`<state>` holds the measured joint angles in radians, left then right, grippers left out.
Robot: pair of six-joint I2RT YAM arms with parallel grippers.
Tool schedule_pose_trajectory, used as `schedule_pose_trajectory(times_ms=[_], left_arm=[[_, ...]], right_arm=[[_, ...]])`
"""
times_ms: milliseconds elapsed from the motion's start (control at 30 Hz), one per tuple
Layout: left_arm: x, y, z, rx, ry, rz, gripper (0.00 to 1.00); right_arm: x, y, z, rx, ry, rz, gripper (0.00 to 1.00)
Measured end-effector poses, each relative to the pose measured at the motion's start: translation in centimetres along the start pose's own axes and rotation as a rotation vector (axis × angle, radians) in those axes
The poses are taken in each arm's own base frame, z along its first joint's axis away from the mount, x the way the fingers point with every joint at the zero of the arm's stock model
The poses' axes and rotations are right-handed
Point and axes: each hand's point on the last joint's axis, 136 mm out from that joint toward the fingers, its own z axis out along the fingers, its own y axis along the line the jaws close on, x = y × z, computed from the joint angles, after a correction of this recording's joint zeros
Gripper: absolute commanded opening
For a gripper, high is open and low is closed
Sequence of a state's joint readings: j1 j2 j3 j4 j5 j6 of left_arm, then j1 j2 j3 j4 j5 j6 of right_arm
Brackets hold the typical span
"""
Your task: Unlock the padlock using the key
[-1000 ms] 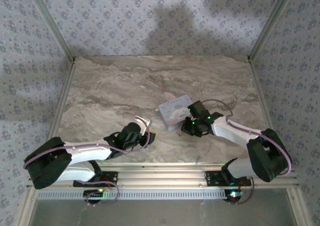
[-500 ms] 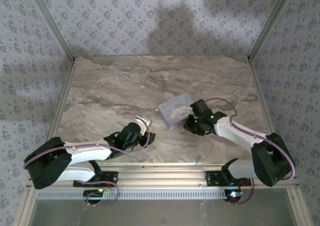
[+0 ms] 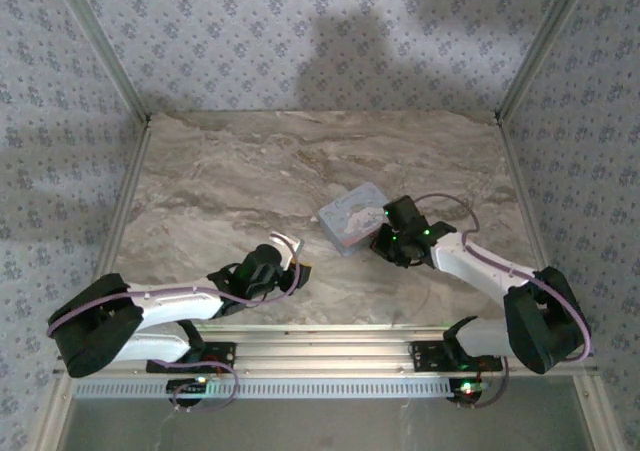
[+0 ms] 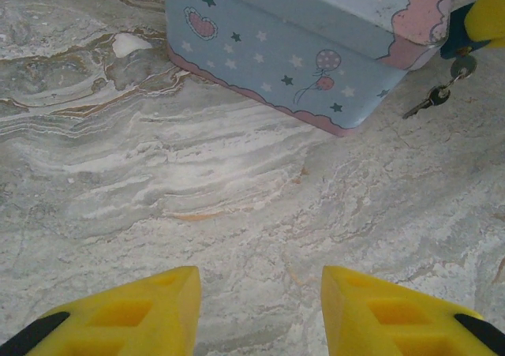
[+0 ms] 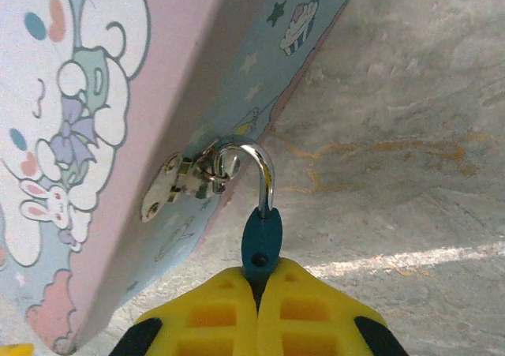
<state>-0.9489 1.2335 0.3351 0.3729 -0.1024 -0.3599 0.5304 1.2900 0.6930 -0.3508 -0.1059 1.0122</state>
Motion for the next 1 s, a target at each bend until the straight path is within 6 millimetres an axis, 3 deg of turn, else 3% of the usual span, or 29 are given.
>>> schedule_pose_trajectory(times_ms=[400,800,1000], left_arm=[[-0.1,0.3,-0.3,-0.006,-0.011,-0.001,0.45],[-0.7,0.3,-0.7,-0.004,-0.029,0.001,0.45],[-0.2,1.1,-0.9,-0.038,-0.008,0.001,0.46]], right_arm=[[-1.9,0.4,0.0,0.011,-0.06,0.028,0.0],[-2.5,0.1,0.3,0.028,-0.08,0.039,0.0],[-4.4,0.3,-0.5,0.018,-0.116,0.053,0.0]])
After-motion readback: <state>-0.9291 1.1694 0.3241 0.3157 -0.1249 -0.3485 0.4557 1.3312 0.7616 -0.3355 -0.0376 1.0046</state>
